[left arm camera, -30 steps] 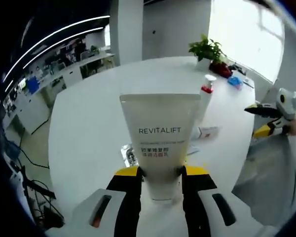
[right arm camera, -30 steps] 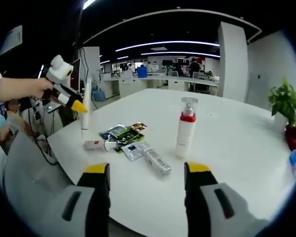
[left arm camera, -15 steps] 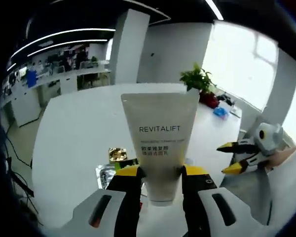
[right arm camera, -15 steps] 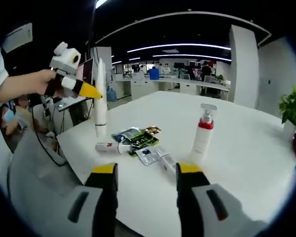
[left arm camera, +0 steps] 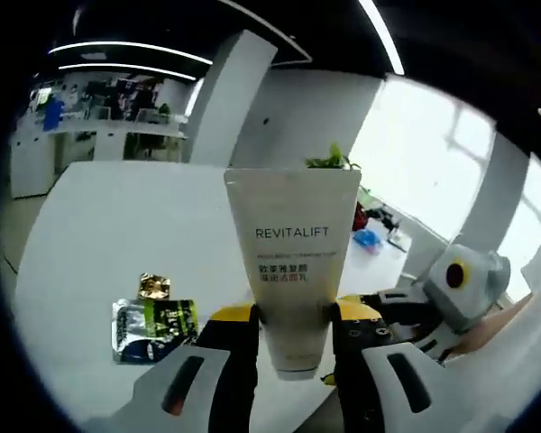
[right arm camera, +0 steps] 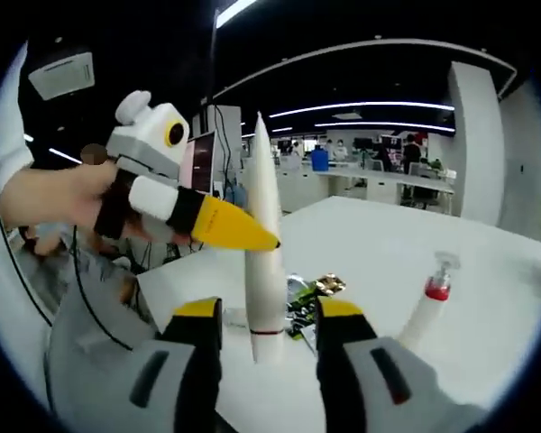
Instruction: Arrange the skincare products in the storage area until every visible bottle or jar stands upright without overlapping.
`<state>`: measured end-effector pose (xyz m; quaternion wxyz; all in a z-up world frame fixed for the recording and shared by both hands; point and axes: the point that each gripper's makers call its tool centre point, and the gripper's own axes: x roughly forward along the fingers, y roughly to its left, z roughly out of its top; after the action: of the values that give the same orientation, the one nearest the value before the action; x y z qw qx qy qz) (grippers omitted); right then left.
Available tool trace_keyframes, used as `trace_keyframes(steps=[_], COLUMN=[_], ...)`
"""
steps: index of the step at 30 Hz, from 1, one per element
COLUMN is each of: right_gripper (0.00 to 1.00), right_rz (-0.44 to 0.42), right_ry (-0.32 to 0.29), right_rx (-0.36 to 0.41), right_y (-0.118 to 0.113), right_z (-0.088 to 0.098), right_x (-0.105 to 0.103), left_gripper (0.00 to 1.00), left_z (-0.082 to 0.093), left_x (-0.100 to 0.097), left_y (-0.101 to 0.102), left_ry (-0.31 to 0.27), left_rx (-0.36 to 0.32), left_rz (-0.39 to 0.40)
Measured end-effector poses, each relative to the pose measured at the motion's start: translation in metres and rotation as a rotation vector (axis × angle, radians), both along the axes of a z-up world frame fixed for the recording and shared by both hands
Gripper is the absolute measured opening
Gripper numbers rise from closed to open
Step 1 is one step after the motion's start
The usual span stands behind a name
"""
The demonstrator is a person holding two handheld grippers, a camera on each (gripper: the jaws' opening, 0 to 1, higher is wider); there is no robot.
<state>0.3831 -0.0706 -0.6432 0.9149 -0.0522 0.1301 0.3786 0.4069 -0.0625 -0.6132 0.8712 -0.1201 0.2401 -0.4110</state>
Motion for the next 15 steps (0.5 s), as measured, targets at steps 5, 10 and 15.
trace_keyframes(steps=[5, 10, 15], right_gripper=[0.34, 0.28, 0.22], right_rz=[-0.007, -0.027, -0.005], right_ry=[-0.029, -0.047, -0.051], right_rx=[-0.003, -0.015, -0.005], right_y=[0.004, -0.001, -0.003], right_z=[0.012, 0.017, 0.021], right_x=[0.009, 0.016, 0.01], left_gripper=[0.28, 0.29, 0.29], left_z=[0.008, 0.014, 0.019], left_x=[-0.007, -0.016, -0.018], left_y=[-0.011, -0.025, -0.026], left_ry=[-0.016, -0.008, -0.019], left_rx=[-0.019, -0.06, -0.057], left_rz=[0.005, -0.001, -0.023])
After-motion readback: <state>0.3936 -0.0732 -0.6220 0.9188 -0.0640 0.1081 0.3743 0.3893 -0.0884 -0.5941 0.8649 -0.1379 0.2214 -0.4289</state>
